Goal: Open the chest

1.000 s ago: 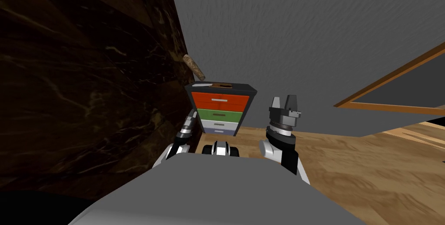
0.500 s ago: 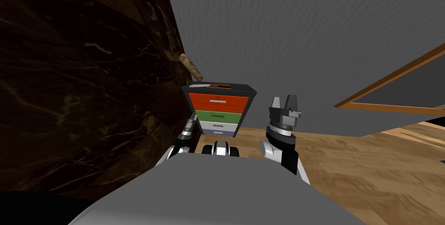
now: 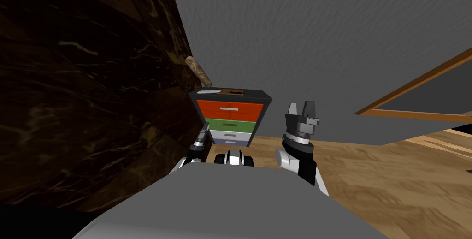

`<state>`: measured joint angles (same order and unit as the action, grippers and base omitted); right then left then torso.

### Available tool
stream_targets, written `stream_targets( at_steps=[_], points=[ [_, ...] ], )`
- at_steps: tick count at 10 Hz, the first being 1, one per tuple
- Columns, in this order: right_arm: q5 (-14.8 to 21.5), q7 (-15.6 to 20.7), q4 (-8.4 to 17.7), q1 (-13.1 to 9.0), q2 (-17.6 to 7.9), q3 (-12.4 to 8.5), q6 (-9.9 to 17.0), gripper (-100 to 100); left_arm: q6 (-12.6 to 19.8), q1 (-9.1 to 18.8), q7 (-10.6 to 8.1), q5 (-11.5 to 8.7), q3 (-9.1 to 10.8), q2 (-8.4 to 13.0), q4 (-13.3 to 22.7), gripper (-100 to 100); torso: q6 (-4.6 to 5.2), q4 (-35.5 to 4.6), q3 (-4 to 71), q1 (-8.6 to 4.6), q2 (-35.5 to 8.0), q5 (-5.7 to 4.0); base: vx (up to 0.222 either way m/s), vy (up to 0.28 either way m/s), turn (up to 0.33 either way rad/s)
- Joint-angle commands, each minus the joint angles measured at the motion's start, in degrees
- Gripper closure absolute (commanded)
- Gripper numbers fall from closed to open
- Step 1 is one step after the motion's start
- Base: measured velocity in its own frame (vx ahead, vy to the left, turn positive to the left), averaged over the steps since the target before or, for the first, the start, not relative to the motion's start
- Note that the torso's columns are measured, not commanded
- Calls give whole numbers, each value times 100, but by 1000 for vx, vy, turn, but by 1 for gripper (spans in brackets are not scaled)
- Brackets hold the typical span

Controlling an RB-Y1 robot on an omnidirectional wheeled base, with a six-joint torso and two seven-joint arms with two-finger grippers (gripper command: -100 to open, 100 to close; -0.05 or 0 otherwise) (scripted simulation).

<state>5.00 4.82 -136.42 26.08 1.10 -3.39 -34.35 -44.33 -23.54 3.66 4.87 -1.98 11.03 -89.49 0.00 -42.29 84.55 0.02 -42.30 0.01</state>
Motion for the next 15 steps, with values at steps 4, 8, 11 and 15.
stream_targets(
  at_steps=[4,8,11,15],
  points=[
    [0,0,0,0,0,0,0,0,-340,173,87,72,6,-143,1053,-100,0,2,4,-1,6,-1,80,-37,-21],
    [0,0,0,0,0,0,0,0,-465,236,117,97,9,-223,1512,-100,0,0,0,1,1,0,42,-18,-11],
    [0,0,0,0,0,0,0,0,-583,295,145,120,11,-311,1879,-100,0,2,5,-7,7,-2,47,-23,-11],
    [0,0,0,0,0,0,0,0,-792,399,196,162,14,-528,2527,-100,0,2,4,-3,5,-1,50,-19,-15]
  ],
)
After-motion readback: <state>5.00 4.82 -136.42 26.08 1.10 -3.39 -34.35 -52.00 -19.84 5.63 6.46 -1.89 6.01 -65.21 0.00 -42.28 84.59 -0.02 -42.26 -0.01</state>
